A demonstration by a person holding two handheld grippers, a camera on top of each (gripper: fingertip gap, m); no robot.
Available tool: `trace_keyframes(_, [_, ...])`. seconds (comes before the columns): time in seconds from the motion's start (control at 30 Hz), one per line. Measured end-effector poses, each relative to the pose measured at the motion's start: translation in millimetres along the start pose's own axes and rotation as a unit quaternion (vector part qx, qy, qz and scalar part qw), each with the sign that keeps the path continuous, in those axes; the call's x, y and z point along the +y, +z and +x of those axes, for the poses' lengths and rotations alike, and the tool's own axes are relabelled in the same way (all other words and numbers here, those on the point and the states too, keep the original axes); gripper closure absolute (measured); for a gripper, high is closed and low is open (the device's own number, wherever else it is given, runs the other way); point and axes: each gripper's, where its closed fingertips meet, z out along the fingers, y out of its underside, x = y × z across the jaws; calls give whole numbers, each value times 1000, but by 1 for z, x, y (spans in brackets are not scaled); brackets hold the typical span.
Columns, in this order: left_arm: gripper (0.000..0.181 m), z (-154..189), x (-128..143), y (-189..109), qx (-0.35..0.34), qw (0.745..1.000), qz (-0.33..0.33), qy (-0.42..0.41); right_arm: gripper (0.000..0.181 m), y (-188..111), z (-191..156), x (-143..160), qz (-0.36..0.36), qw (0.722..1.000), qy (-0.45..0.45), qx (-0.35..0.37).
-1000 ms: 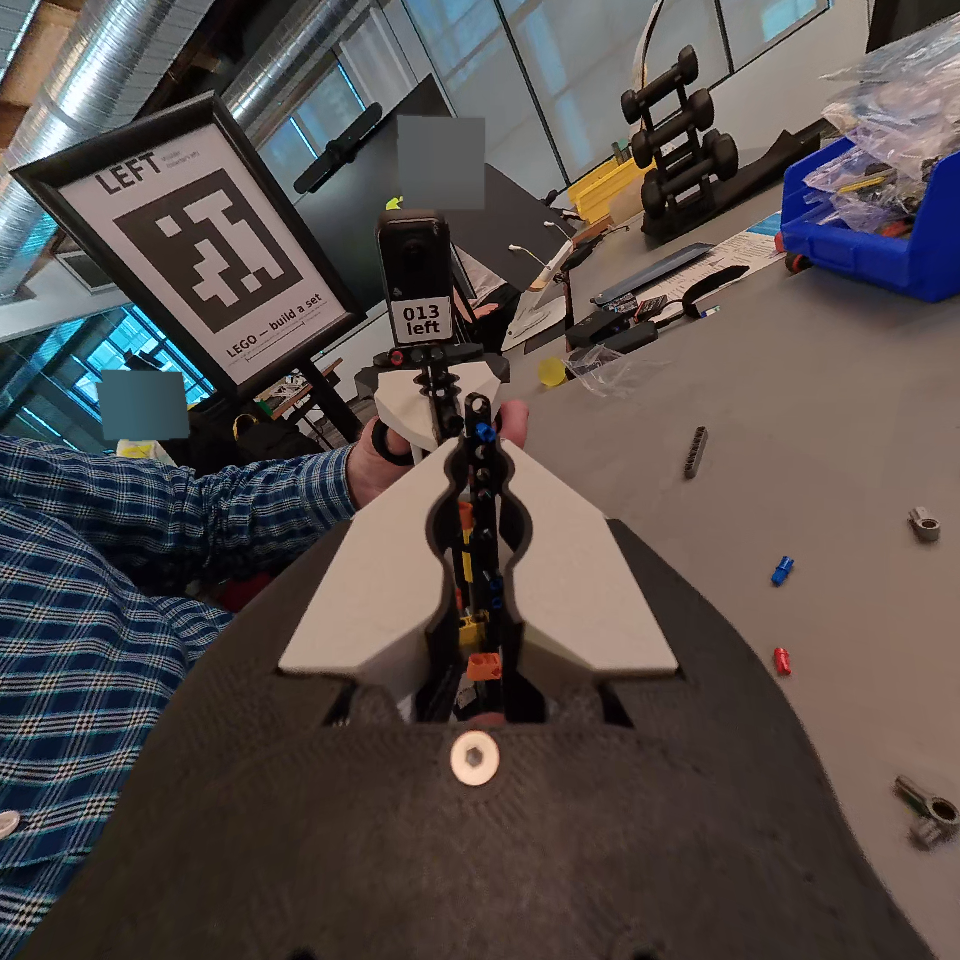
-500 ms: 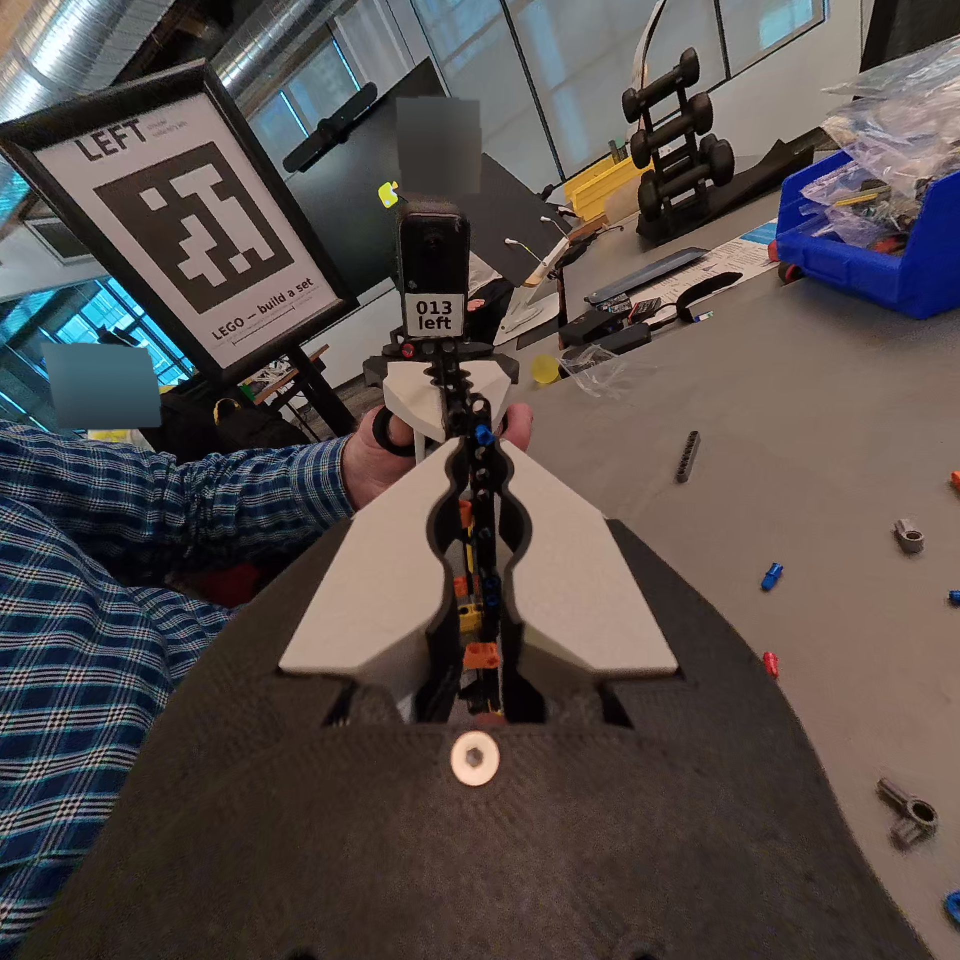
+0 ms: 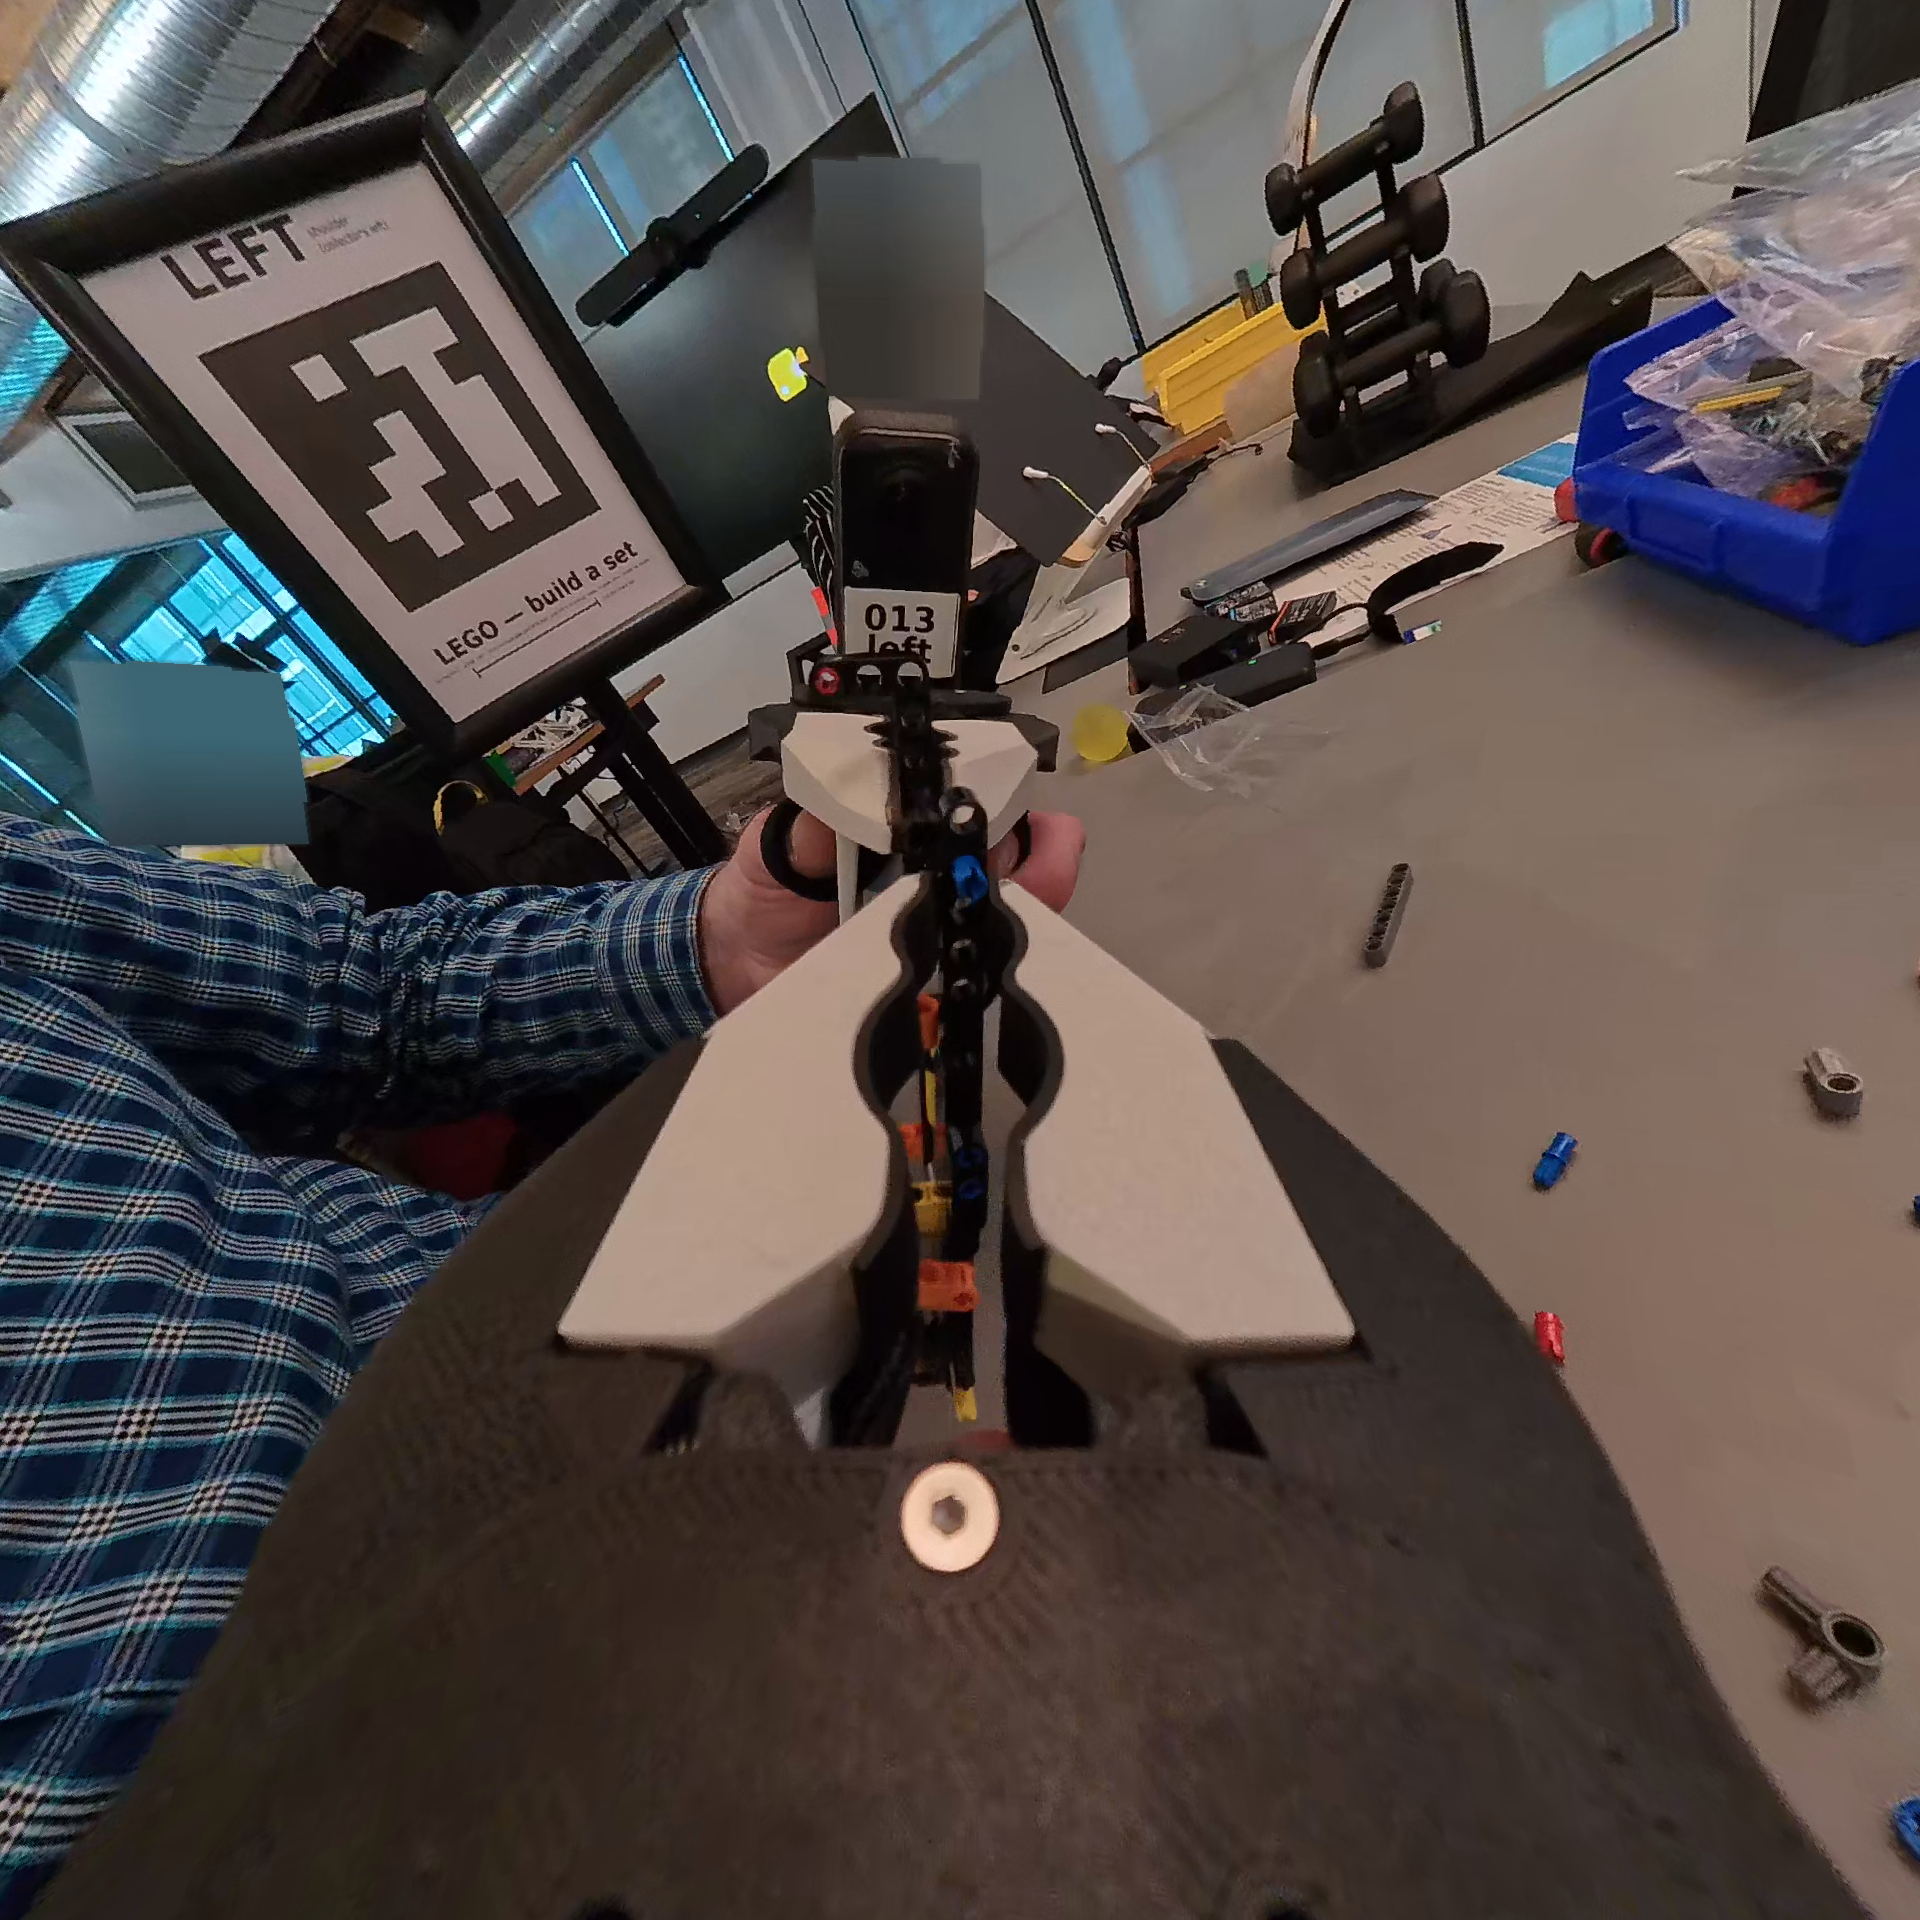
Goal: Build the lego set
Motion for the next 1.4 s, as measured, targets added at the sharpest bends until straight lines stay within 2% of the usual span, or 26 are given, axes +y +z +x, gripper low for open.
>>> trace_keyframes(0.3, [177,1,-1,-2,5,1000,4,-7,172,-7,-1,-10,21,1000,-9,-1])
trace_keyframes(0.57, [175,5,0,0,12,1000,-3,-9,177,-13,-2,-13,25,1000,-11,-11])
trace_keyframes(0.67, [154,7,4,1,6,1000,-19,-4,177,-16,-1,-16,37,999,7,-23])
trace_keyframes(0.77, [143,3,16,-1,-13,998,-54,11,178,-18,1,-17,46,998,21,-30])
trace_keyframes(0.93, [141,-4,28,-3,-33,996,-82,22,178,-19,4,-18,55,997,39,-34])
trace_keyframes(1.03, [144,-7,33,0,-42,995,-90,26,178,-19,7,-17,58,997,49,-35])
trace_keyframes(1.17, [166,-10,35,3,-51,994,-94,21,178,-18,9,-16,60,996,59,-36])
trace_keyframes(1.4, [168,-10,31,1,-39,996,-78,-13,177,-18,9,-18,61,996,50,-28])
